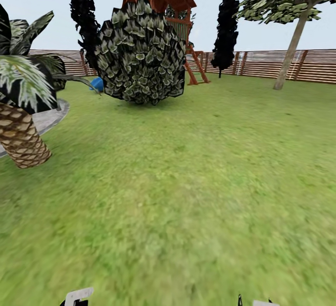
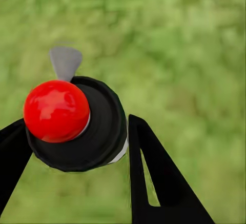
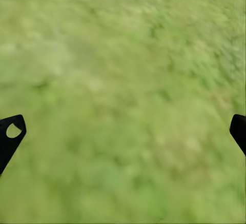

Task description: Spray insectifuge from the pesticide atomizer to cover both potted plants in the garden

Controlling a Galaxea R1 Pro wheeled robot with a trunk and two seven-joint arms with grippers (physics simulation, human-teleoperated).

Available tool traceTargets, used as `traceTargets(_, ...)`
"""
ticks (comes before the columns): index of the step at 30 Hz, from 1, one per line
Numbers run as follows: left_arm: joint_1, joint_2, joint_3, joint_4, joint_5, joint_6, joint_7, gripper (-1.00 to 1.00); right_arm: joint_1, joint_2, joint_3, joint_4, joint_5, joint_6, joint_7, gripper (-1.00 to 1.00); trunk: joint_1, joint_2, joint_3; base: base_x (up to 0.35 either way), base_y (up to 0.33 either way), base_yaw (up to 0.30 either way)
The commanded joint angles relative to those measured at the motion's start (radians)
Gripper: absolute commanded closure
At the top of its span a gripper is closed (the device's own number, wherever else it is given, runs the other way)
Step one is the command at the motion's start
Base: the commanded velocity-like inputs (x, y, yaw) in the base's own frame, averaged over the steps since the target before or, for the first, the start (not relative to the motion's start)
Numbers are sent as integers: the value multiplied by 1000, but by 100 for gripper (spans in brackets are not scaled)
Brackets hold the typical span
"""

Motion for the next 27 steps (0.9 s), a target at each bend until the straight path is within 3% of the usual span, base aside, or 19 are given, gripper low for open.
traceTargets(1, -1, 0, 5, 2, -11, -4, 5, 100, -1, 0, -8, 1, 11, -2, -4, -100, 0, 0, -1, 336, 0, 0)
traceTargets(9, -1, 0, 5, 2, -11, -5, 5, 100, -1, 0, -8, 1, 11, -2, -4, -100, 0, 0, -1, 336, 0, 61)
traceTargets(27, -1, 0, 5, 2, -11, -4, 5, 100, -1, 0, -8, 1, 10, -2, -4, -100, 0, 0, -1, 336, 0, 269)
